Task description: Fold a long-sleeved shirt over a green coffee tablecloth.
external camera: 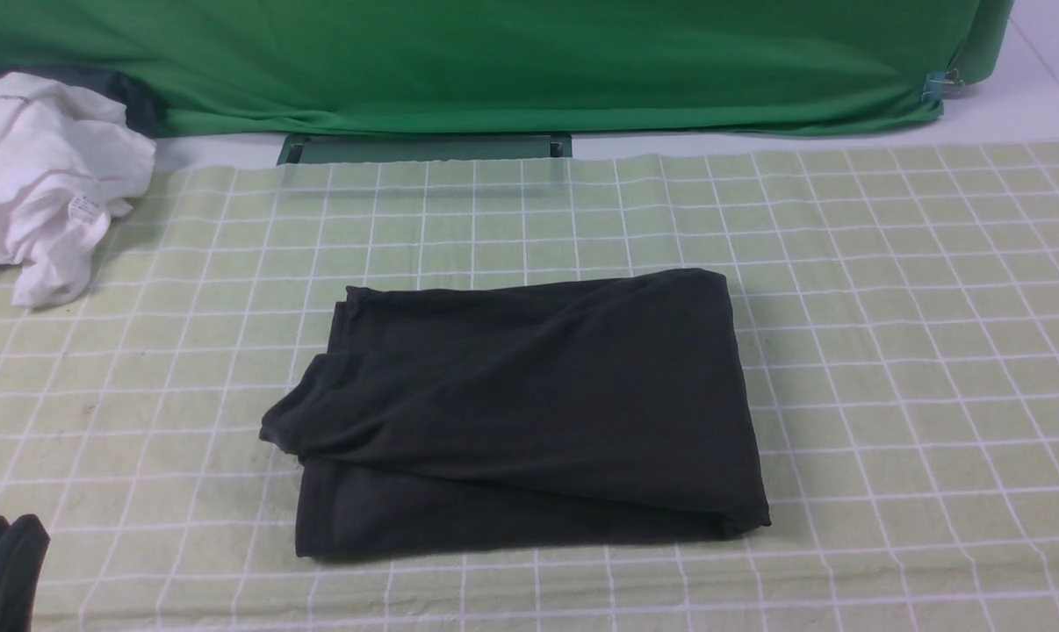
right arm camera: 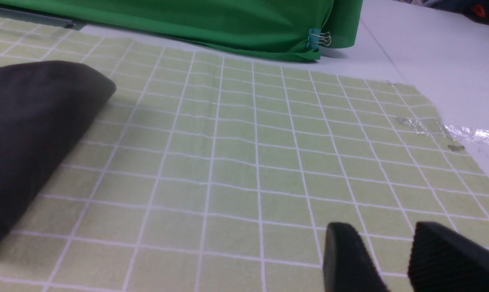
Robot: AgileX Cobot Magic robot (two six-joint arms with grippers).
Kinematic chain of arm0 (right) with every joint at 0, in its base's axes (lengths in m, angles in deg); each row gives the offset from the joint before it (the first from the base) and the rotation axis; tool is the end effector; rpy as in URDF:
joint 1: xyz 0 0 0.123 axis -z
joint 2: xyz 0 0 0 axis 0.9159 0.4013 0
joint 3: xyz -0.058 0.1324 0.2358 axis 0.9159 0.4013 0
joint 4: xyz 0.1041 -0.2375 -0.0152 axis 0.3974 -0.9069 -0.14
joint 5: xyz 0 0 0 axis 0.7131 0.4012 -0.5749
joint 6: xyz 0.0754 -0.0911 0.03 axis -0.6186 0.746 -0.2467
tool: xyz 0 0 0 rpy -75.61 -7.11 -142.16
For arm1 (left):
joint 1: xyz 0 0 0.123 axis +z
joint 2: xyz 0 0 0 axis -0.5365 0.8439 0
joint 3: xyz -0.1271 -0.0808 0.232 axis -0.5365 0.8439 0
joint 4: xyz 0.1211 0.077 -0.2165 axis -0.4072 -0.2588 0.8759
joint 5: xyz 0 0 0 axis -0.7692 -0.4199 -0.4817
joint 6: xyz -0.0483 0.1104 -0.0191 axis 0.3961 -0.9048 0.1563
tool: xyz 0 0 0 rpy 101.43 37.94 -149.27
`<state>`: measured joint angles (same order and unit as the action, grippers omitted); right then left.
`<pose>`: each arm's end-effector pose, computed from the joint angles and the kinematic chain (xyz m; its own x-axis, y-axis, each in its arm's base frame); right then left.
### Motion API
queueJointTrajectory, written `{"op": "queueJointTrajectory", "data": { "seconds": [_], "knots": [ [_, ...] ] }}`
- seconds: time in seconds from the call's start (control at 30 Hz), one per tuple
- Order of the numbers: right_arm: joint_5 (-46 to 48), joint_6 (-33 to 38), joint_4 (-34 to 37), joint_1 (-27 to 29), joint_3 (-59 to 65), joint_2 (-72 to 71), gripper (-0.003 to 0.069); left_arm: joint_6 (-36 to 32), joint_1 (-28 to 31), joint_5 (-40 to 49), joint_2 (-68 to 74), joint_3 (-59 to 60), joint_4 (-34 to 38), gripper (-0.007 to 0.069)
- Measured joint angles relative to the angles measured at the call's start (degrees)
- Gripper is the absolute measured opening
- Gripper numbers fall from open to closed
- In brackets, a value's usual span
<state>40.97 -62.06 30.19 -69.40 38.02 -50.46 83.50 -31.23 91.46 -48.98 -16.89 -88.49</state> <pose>0.1030 0.0029 0.1832 -0.1558 -0.0790 -0.9846 -0.0432 0.9964 -0.0731 0.1029 0.0031 0.1853 -0.1532 -0.0212 -0.9880 -0.0314 0.9994 -0.0165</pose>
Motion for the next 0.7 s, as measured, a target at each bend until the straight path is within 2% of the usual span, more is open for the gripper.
{"op": "queueJointTrajectory", "data": {
  "seconds": [0.7],
  "knots": [
    [0.05, 0.0, 0.0, 0.0, 0.0, 0.0, 0.0239, -0.26, 0.0, 0.0, -0.02, 0.0, 0.0, 0.012]
  ]
}}
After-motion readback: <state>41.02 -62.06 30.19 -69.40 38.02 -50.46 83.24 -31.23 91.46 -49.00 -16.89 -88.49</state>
